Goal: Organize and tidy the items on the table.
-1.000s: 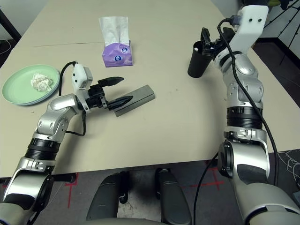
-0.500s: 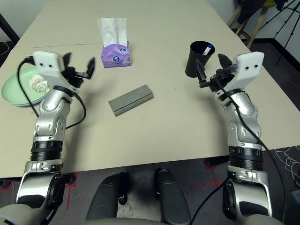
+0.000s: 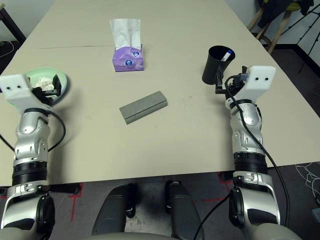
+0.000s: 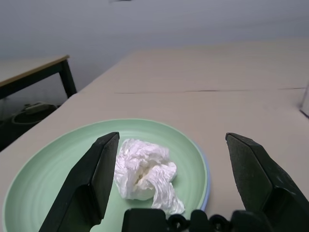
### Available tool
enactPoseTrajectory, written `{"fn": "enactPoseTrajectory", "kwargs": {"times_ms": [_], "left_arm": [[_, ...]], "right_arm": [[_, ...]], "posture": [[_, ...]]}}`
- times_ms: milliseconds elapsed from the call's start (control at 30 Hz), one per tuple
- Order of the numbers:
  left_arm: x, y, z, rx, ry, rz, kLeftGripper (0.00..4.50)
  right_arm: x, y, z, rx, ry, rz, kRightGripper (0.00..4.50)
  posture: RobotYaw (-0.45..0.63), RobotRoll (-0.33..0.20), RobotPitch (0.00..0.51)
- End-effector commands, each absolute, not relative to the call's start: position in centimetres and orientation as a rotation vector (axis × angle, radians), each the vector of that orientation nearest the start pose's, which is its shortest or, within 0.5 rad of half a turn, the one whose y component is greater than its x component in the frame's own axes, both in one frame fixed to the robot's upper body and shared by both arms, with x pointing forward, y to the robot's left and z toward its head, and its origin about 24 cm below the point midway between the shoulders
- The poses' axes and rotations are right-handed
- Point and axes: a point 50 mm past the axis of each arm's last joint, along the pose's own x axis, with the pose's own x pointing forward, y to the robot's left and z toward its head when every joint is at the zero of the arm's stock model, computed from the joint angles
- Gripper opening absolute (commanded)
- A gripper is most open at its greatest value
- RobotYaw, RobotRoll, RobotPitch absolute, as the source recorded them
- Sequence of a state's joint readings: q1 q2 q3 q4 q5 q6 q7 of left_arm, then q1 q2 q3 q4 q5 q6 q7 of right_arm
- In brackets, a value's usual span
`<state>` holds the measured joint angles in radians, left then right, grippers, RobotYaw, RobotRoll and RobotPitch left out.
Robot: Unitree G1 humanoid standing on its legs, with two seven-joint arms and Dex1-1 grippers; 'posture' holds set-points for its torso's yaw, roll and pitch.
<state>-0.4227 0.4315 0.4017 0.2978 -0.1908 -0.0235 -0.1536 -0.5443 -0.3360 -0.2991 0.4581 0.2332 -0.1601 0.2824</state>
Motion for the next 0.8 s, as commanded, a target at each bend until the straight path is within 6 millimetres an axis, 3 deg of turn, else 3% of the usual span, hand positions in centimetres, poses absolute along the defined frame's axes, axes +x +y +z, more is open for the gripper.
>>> {"fn": "enactPoseTrajectory", "kwargs": {"times_ms": [33, 333, 800], "left_arm": [[30.4, 31.1, 13.9, 0.070, -0.255, 0.190, 4.50], [29.9, 31.9, 13.3, 0.026, -0.237, 0.094, 4.50], [30.1, 32.6, 14.1, -0.015, -0.268, 0.120, 4.50]], "right_arm": [[33.6, -26.1, 13.5, -0.011, -0.321, 0.021, 4.45], [33.0, -27.0, 13.1, -0.005, -0.316, -0.070, 4.45], [33.1, -26.4, 13.6, -0.016, -0.326, -0.023, 4.45]], "posture": [[0.12, 0.000, 0.159], [0.10, 0.000, 0.152], [0.08, 0.000, 0.141]]}}
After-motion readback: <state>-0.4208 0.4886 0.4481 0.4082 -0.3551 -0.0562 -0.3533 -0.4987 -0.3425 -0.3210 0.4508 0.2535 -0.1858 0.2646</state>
